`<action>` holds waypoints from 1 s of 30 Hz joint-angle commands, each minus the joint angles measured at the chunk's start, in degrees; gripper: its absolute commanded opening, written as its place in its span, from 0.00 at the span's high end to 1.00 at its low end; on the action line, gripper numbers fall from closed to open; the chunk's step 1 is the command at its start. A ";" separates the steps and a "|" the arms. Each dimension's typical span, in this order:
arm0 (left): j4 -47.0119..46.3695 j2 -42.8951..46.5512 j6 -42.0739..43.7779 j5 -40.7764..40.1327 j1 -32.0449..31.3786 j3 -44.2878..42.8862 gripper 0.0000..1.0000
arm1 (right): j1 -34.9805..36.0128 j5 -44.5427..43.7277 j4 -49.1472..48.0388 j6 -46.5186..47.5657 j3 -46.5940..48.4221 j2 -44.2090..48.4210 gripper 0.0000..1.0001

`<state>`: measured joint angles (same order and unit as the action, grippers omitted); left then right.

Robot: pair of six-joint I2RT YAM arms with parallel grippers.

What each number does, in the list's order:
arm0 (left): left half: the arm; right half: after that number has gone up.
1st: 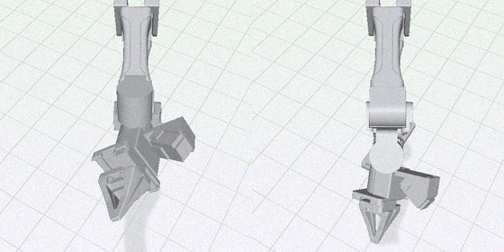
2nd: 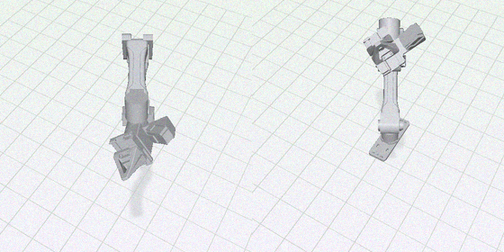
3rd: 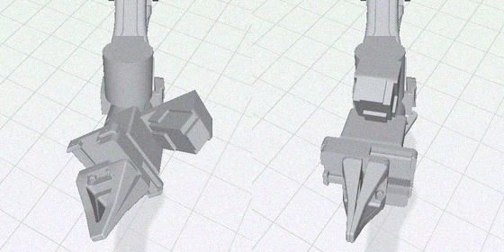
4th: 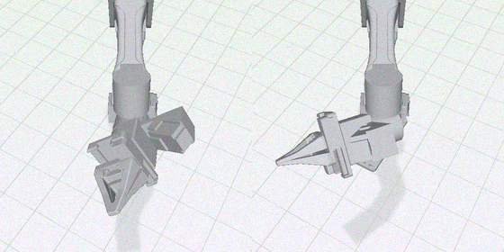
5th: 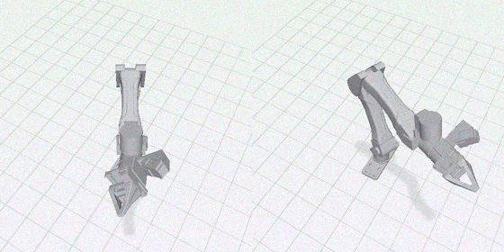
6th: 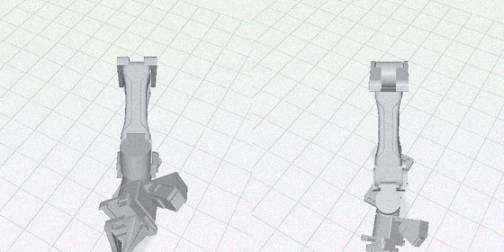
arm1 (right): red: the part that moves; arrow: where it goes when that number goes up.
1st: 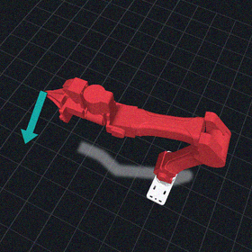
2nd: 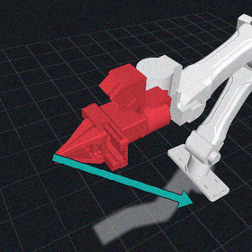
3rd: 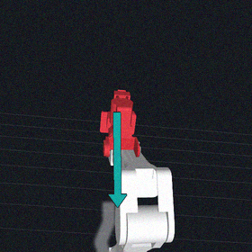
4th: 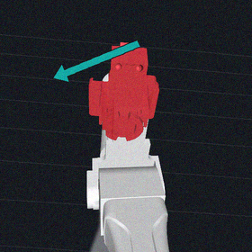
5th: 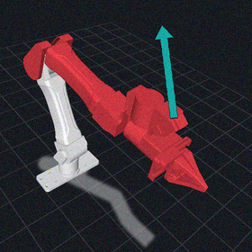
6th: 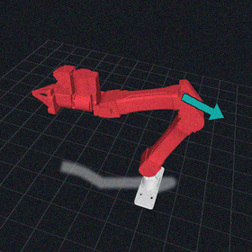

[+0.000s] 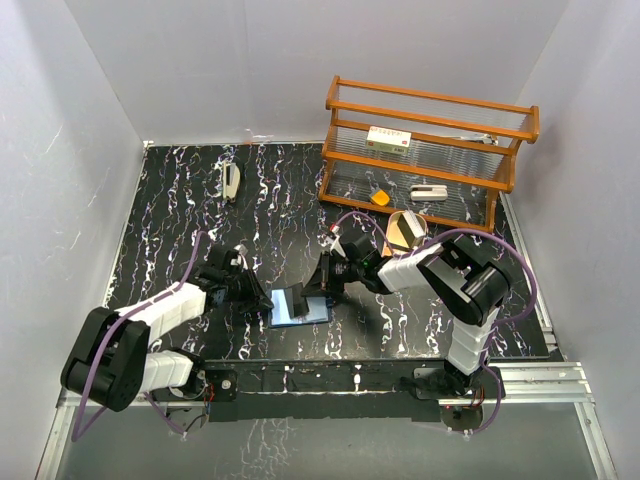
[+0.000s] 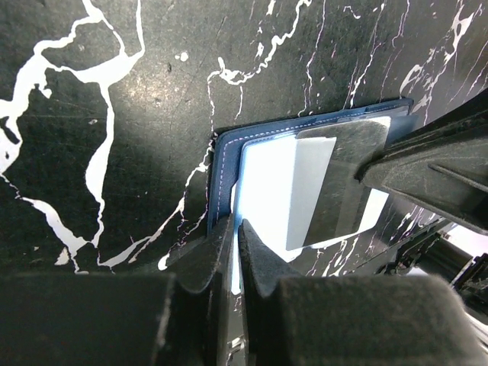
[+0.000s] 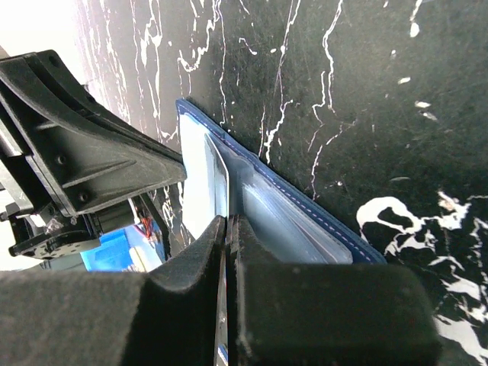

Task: Put the credit cards into the card holder
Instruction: Insert the credit card into the card holder.

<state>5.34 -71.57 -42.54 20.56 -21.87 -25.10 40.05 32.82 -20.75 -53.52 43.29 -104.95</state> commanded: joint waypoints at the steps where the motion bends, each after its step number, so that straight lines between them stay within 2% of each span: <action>1: -0.85 1.63 -2.67 2.31 -0.28 3.07 0.93 | 1.80 -3.40 -2.37 -1.39 -0.32 1.09 1.00; 9: -0.96 2.63 -3.52 2.12 -0.28 3.31 0.94 | 3.08 -5.95 -1.20 -2.23 -0.57 1.01 0.97; 30: -4.29 2.51 -5.49 3.58 -0.35 4.07 0.93 | 6.61 -7.49 1.02 -1.44 1.12 0.74 1.00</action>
<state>2.17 -69.82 -47.31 22.72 -21.87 -22.04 45.30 25.87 -20.34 -55.66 43.29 -104.60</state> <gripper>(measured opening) 0.065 0.028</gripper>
